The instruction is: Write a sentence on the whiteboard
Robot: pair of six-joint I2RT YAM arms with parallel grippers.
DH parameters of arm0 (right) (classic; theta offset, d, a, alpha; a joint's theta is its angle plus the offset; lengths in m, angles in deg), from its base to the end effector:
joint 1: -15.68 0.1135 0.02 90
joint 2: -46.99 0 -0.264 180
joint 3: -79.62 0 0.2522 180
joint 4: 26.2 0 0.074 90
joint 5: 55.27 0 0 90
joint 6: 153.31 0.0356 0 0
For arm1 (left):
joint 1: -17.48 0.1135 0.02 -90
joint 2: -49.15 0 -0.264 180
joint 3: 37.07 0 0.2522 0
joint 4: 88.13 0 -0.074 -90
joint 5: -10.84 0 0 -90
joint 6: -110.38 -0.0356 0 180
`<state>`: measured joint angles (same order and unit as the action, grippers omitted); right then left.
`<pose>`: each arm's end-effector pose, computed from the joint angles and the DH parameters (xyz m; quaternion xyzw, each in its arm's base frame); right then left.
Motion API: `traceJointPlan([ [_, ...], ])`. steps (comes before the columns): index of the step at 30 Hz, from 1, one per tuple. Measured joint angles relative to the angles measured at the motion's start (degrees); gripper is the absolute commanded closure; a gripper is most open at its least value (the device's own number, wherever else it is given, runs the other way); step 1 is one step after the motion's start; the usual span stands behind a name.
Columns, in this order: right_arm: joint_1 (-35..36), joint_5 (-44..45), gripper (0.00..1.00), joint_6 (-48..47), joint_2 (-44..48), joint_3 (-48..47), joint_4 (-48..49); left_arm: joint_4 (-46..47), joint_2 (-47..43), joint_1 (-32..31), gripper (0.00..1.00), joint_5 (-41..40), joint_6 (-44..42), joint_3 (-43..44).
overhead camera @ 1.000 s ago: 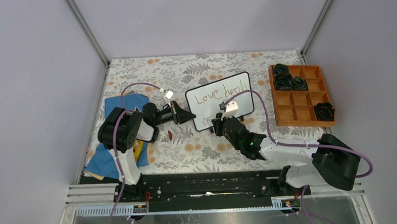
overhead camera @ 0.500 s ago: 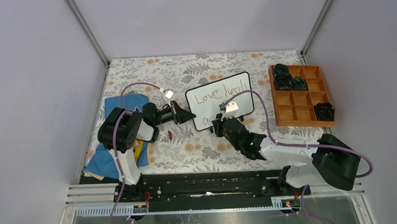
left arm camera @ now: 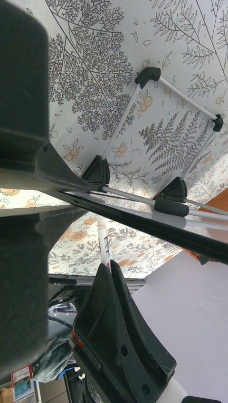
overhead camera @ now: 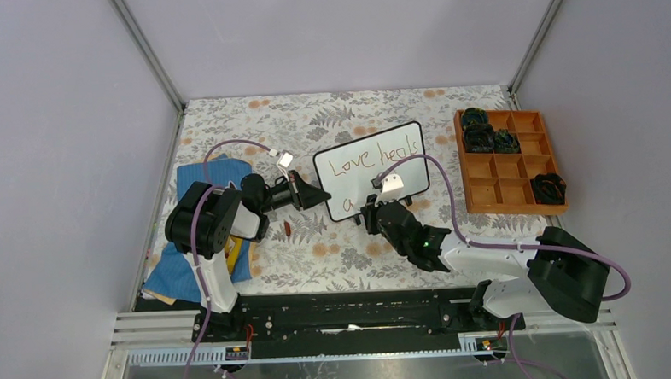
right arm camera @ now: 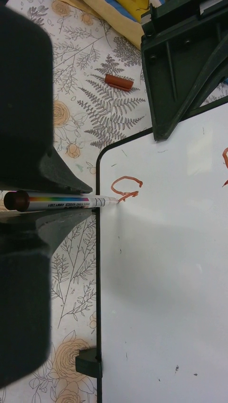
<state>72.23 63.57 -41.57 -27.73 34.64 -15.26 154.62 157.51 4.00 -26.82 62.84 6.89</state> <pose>0.1626 0.2150 0.2092 -0.0972 0.7948 0.1989 0.5651 0.2928 -0.0992 0.1339 0.1365 0.7001 -0.5727 0.4040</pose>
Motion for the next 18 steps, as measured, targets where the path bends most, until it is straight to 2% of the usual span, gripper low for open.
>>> traceJointPlan([
  [6, 0.0, 0.0, 1.0, 0.2, 1.2, 0.5, -0.9, 0.0, 0.0, 0.0, 0.79, 0.0, 0.0, 0.0],
  [13, 0.0, 0.1, 1.0, 0.0, 7.6, 1.3, -0.2, -0.1, 0.0, 0.0, 0.79, 0.0, 0.0, 0.0],
  [18, -0.4, 0.1, 1.0, -0.4, 7.7, 0.8, 0.5, -0.2, 0.0, 0.0, 0.79, 0.0, 0.0, 0.0],
])
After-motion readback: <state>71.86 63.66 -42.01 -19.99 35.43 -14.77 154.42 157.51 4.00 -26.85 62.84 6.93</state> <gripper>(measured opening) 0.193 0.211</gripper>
